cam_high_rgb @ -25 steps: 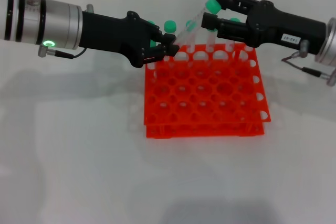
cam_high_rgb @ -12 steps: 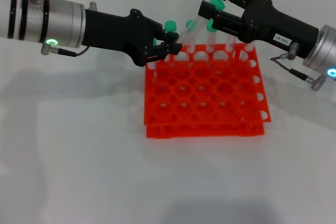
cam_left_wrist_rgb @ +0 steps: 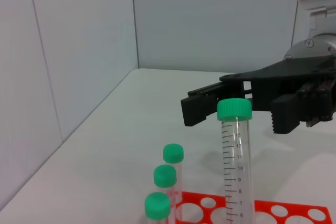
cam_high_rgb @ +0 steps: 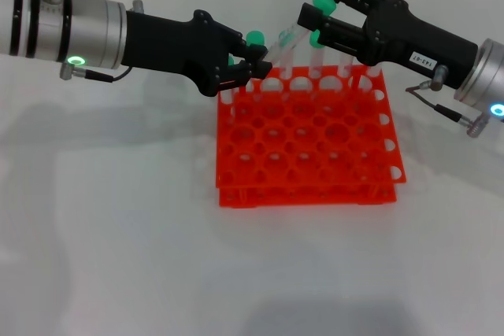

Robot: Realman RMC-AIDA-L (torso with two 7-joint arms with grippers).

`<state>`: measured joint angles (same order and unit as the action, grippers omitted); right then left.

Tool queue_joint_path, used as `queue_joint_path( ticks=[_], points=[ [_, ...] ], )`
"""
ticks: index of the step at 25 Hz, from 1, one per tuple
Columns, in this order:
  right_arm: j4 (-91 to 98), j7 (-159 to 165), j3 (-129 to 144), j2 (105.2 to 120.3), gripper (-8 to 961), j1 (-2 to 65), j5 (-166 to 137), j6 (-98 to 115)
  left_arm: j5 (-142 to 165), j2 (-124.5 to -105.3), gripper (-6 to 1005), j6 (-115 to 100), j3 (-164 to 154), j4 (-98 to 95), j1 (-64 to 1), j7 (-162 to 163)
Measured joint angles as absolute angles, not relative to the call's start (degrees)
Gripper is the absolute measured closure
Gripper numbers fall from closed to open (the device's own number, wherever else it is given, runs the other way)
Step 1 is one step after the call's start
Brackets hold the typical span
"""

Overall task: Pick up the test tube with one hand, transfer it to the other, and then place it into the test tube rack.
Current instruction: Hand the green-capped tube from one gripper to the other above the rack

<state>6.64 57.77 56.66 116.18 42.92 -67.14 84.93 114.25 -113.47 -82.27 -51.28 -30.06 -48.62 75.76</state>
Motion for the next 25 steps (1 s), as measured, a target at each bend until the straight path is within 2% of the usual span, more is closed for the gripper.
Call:
queue_joint_path(
  ticks=[6,17,25],
  points=[
    [6.60,58.17,56.45,116.18,217,42.67,-67.14,84.53,114.25,-113.49,764,-82.27,-51.37,-30.06,-48.40,75.89],
    [6.59,59.42,56.71,116.18,629,42.98,-67.14,83.01,114.26,-113.73,760,-82.27,-51.39,-30.06,-48.25,76.02],
    [6.59,59.48,56.69,116.19,683,42.89,-67.15,83.71,114.29,-113.81,756,-82.22,-51.28,-30.06,-48.25,76.17]
  ],
)
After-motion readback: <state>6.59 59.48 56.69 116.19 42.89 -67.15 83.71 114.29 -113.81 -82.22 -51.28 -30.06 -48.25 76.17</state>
